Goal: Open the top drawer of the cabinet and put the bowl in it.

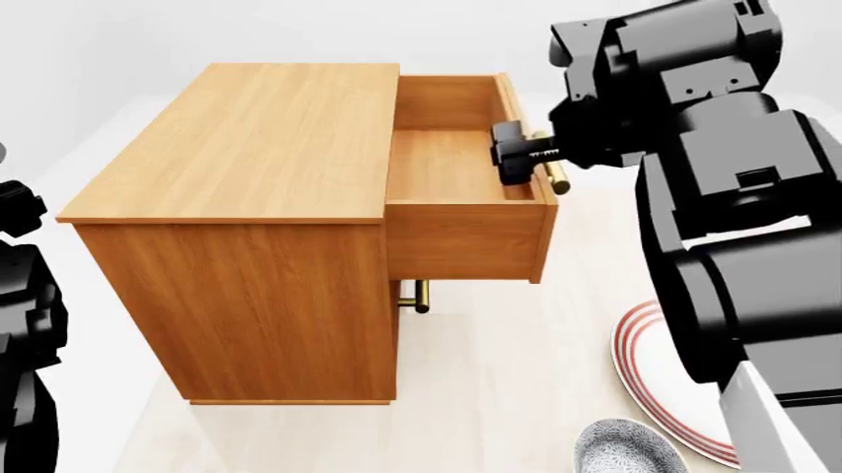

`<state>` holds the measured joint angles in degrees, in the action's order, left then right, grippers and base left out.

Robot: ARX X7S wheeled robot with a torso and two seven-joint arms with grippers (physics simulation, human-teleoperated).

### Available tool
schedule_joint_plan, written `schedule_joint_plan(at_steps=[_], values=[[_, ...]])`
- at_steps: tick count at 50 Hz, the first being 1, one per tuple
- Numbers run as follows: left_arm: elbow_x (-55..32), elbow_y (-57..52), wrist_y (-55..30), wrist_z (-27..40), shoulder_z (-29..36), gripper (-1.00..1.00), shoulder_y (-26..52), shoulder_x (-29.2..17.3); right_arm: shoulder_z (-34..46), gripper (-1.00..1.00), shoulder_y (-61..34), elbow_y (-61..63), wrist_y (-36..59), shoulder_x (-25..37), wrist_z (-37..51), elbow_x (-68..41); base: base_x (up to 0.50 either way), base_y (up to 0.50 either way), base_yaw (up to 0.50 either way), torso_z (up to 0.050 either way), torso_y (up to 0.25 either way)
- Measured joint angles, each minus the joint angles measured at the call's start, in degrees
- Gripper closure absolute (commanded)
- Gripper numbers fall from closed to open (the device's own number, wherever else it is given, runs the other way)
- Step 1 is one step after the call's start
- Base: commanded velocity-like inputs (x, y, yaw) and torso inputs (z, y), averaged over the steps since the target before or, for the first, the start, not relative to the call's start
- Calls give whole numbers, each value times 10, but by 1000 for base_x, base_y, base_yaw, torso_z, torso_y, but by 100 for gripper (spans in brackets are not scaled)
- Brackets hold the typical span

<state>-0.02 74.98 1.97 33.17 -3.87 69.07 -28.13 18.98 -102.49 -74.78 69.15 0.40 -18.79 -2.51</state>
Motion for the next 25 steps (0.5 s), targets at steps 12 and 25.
schedule_joint_plan(at_steps=[12,25], values=[[0,0,1,0,-1,-100,-1,0,29,-100,3,0,-8,4,7,6,0,0,0,0,0],[0,0,1,1,0,-100,0,0,54,-100,4,0,-13,15,15,8,0,0,0,0,0]])
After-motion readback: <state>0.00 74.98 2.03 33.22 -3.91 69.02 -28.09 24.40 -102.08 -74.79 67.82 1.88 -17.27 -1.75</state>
